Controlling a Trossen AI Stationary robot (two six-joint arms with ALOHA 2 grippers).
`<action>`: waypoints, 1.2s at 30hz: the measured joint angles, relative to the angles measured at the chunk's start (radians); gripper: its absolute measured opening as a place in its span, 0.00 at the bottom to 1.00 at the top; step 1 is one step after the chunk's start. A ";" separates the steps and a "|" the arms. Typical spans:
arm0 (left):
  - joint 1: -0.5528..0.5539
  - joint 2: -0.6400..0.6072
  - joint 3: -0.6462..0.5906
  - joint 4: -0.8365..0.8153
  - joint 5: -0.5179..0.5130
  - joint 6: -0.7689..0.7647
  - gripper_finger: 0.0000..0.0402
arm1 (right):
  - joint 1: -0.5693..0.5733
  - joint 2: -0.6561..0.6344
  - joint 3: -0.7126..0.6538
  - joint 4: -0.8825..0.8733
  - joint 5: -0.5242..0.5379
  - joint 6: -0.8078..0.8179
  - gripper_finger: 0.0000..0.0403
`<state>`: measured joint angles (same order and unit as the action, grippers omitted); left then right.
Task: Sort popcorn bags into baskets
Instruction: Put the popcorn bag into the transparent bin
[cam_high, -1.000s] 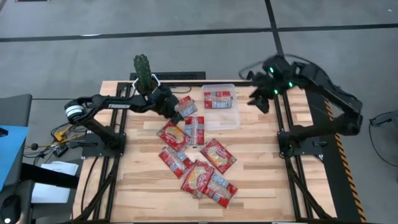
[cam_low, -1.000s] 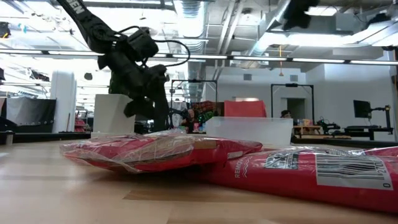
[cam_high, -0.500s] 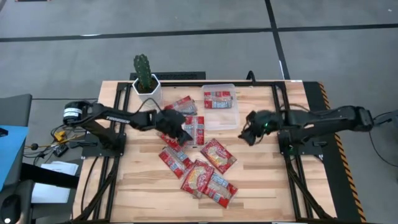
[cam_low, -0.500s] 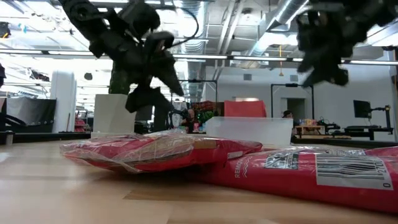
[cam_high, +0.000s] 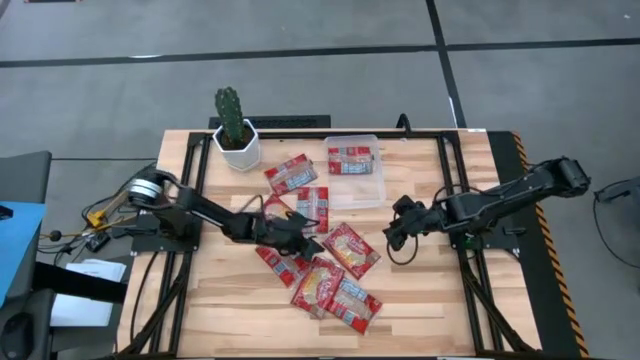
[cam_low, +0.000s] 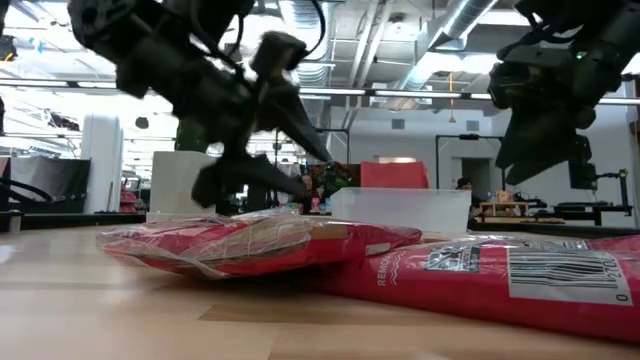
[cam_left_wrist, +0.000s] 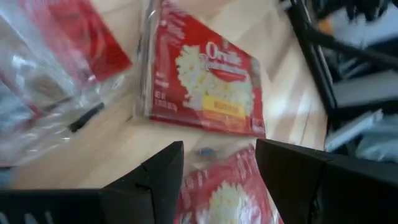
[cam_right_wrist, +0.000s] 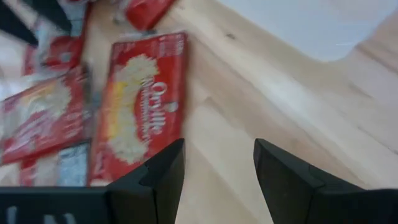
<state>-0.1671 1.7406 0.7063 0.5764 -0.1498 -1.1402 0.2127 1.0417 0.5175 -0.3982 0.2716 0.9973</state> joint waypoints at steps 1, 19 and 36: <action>-0.003 0.030 0.000 0.028 -0.016 -0.032 0.47 | 0.008 0.006 0.000 -0.003 0.020 0.013 0.53; -0.002 0.159 0.223 -0.375 -0.071 -0.263 0.47 | 0.127 0.134 0.000 0.016 0.104 0.213 0.53; 0.011 0.236 0.228 -0.124 -0.032 -0.285 0.47 | 0.121 0.307 0.000 0.275 0.035 0.133 0.53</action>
<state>-0.1563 1.9768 0.9340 0.4527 -0.1822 -1.4255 0.3337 1.3485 0.5177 -0.1231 0.3065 1.1302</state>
